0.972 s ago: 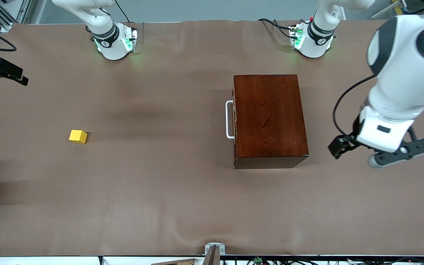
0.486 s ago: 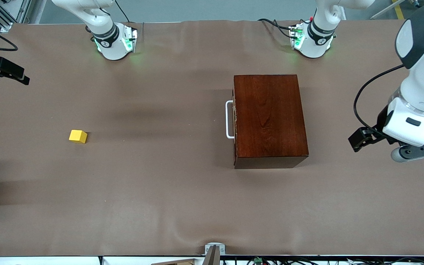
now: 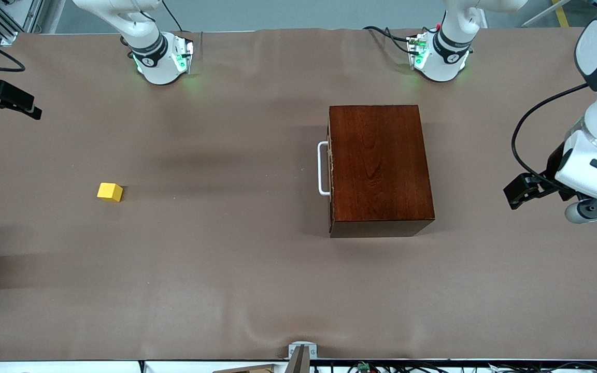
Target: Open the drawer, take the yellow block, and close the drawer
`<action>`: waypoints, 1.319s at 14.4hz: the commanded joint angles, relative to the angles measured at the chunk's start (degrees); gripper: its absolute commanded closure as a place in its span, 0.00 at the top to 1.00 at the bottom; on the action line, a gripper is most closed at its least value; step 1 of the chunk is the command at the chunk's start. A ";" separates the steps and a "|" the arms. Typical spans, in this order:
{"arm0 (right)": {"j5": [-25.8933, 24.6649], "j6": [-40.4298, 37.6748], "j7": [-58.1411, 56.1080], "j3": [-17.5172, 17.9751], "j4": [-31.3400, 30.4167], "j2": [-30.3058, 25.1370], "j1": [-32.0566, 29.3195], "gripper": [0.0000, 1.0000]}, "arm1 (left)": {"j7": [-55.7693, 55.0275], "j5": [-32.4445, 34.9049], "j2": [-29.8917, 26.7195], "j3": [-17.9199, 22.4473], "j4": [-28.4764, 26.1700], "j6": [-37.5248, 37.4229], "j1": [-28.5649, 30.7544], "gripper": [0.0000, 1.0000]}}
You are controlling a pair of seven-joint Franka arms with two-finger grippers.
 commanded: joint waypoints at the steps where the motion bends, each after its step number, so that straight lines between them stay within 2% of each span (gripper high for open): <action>1: 0.07 0.00 0.89 0.44 -0.85 -1.15 -0.23 1.00 | 1.72 -1.21 -1.82 -0.55 -1.67 -0.52 0.65 1.00; 12: 0.07 -0.26 0.89 0.35 -0.85 -1.15 -0.32 1.00 | 7.77 -1.38 -3.84 -0.64 -2.11 -2.63 2.58 1.00; 19: 0.07 -0.26 0.89 0.35 -0.85 -1.15 -0.32 1.00 | 9.53 -2.17 -9.55 -0.64 -9.22 -2.63 3.29 1.00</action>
